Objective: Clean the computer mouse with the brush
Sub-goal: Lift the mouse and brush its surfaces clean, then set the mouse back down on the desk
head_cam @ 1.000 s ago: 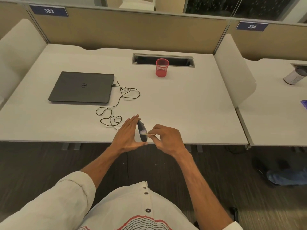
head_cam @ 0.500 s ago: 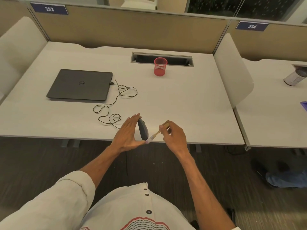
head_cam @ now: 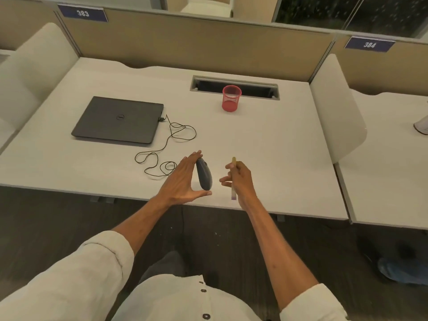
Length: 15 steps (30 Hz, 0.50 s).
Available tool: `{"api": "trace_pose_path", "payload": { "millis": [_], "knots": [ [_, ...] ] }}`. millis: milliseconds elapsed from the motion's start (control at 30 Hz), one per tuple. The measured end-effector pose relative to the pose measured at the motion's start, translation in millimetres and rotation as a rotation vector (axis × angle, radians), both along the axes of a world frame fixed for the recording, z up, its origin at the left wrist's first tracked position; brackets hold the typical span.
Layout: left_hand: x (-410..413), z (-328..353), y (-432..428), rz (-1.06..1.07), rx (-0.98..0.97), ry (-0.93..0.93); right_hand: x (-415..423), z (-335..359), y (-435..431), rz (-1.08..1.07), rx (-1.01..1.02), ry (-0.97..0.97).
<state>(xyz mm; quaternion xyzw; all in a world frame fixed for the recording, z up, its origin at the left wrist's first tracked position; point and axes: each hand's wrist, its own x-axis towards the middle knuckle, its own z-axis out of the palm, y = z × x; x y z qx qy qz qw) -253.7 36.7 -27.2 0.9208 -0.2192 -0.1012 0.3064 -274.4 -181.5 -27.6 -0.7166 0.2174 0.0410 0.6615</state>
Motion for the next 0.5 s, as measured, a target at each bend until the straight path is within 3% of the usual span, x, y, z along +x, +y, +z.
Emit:
{"api": "trace_pose_path", "payload": {
  "millis": [300,500],
  "knots": [
    [79.4,-10.1,-18.1,0.025,-0.079,-0.012,83.8,-5.4,0.0,0.191,-0.16,0.263],
    [132.6,-16.2,-24.7,0.017,-0.111,-0.002,133.7,-9.3,-8.0,0.33,-0.183,0.268]
  ]
}}
